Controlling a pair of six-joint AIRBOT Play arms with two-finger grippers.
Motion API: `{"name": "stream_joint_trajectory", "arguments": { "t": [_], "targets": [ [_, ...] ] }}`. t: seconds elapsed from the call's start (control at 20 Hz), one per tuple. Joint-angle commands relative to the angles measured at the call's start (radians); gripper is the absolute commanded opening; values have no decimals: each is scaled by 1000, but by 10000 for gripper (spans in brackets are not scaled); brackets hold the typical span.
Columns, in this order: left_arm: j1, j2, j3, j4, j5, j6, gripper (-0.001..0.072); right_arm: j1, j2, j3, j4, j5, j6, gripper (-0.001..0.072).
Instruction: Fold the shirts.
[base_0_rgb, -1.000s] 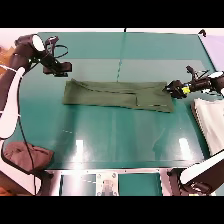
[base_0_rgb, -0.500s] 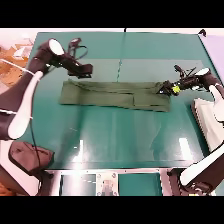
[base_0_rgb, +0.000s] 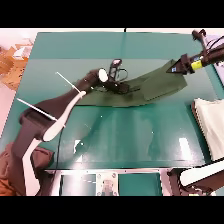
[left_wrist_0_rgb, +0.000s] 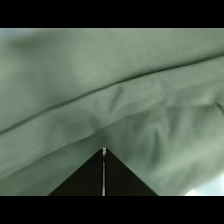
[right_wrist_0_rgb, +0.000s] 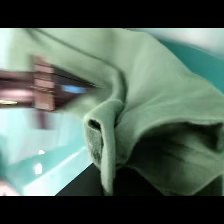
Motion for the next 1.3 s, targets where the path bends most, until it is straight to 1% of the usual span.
{"name": "stream_joint_trajectory", "arguments": {
  "t": [0.0, 0.05, 0.2, 0.3, 0.35, 0.45, 0.55, 0.65, 0.8, 0.95, 1.05, 1.1, 1.15, 1.2, 1.25],
  "targets": [
    [-56, -71, 8, -130, 82, 2, 21, 20, 47, 34, 64, 41, 32, 16],
    [-57, -82, 11, -158, 80, 10, 21, 23, 47, 34, 63, 40, 32, 16],
    [-40, -66, 18, -167, 71, 16, 22, 23, 47, 34, 64, 38, 32, 15],
    [-3, -34, 47, -164, 2, 38, 22, 24, 47, 34, 64, 38, 37, 16],
    [30, -13, 78, -156, -74, 65, 22, 29, 47, 34, 64, 37, 53, 16],
    [110, 33, 163, -100, -284, 110, 22, 47, 47, 34, 78, 31, 83, 15],
    [208, 77, 257, -16, -517, 112, 22, 104, 47, 34, 79, 8, 117, 16],
    [313, 154, 262, 31, -640, 113, 22, 198, 46, 34, 79, -43, 149, 16],
    [467, 244, 262, 53, -737, 113, 22, 395, 29, 29, 69, -240, 205, 16],
    [587, 287, 262, 53, -750, 112, 22, 628, -55, 19, 68, -494, 246, 17],
    [644, 293, 262, 51, -769, 112, 22, 781, -157, 19, 71, -710, 245, 19],
    [666, 292, 256, 51, -778, 111, 22, 850, -214, 19, 80, -824, 245, 100],
    [680, 292, 243, 46, -779, 112, 22, 919, -273, 19, 100, -931, 245, 312],
    [690, 292, 225, 44, -780, 113, 22, 970, -319, 20, 118, -996, 244, 500],
    [697, 292, 209, 46, -783, 114, 22, 990, -338, 20, 119, -1003, 244, 504]
  ]
}}
